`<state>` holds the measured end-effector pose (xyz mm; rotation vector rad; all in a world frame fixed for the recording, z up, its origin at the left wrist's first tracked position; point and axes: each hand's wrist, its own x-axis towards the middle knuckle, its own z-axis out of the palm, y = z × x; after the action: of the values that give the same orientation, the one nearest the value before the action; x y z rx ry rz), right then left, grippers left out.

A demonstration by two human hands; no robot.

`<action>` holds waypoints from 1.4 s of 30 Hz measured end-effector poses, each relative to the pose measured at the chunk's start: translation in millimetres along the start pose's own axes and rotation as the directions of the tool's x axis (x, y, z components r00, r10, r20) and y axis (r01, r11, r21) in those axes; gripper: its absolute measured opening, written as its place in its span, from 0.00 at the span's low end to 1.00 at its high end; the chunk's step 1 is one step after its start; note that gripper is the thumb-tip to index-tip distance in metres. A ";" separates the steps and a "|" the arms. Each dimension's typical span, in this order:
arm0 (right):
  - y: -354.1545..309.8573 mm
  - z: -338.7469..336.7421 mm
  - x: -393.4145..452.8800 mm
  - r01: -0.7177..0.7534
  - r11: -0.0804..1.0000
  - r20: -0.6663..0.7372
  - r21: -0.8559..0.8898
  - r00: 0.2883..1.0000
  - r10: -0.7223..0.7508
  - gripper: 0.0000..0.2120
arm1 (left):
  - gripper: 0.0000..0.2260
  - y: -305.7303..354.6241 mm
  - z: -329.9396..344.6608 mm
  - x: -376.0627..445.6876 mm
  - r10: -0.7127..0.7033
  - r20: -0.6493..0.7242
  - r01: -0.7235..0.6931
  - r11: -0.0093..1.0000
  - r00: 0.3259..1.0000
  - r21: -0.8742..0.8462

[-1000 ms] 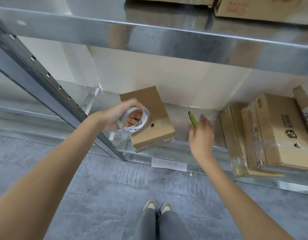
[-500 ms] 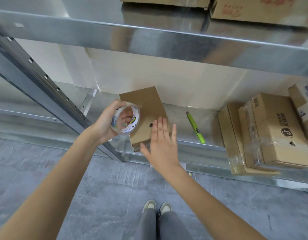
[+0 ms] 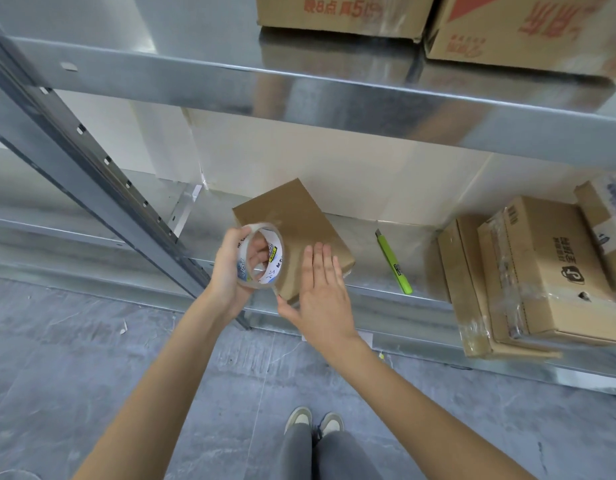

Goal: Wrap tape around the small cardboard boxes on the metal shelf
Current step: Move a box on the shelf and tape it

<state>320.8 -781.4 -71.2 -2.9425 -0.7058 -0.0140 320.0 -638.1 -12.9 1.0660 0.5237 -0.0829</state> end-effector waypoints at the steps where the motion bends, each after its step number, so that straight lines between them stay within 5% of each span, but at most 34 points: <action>1: 4.9 -2.3 2.5 0.032 0.999 0.023 -0.003 0.999 -0.032 0.43 | 0.17 -0.3 0.6 -2.1 0.008 0.004 -0.008 1.000 1.000 -0.023; 8: 68.4 -32.0 16.1 0.099 0.995 0.194 -0.002 0.976 -0.097 0.38 | 0.14 -17.7 15.2 -25.8 0.108 0.059 -0.113 0.988 0.992 0.108; 10: 80.5 -43.7 18.7 0.034 0.980 0.166 0.194 0.984 -0.067 0.34 | 0.15 -21.6 21.4 -33.6 0.191 0.111 -0.211 0.953 0.975 0.218; 11: 82.2 -50.4 19.5 -0.012 0.919 0.106 0.393 0.994 -0.032 0.29 | 0.17 -24.0 23.9 -36.8 0.233 0.134 -0.261 0.929 0.963 0.263; 13: 78.1 -68.5 19.7 -0.072 0.616 0.009 0.785 0.995 0.104 0.18 | 0.19 -30.3 28.7 -41.1 0.289 0.169 -0.331 0.879 0.942 0.343; 15: 70.7 -87.6 19.3 -0.108 0.318 0.060 0.942 0.986 0.156 0.10 | 0.21 -36.6 33.8 -44.8 0.296 0.201 -0.353 0.854 0.934 0.381; 27: 63.2 -117.6 18.7 -0.087 0.332 0.013 0.939 0.976 0.219 0.08 | 0.19 -35.9 61.6 -50.5 0.365 0.270 -0.445 0.820 0.891 0.360; 32: 55.4 -117.6 8.3 -0.077 0.365 -0.027 0.928 0.962 0.270 0.05 | 0.24 -49.1 73.4 -49.1 0.335 0.150 -0.367 0.871 0.930 0.327; 36: 51.7 -119.3 2.2 -0.077 0.227 -0.017 0.971 0.923 0.385 0.02 | 0.27 -54.8 81.9 -48.1 0.369 0.066 -0.370 0.871 0.927 0.323; 42: 41.3 -120.8 0.6 -0.138 -0.140 0.192 0.980 0.824 0.533 0.03 | 0.25 -56.9 90.2 -48.0 0.436 0.013 -0.404 0.822 0.900 0.402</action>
<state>342.2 -831.4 44.3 -1.3977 0.2395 0.0911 293.6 -751.7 -3.9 1.5707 0.3345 0.2582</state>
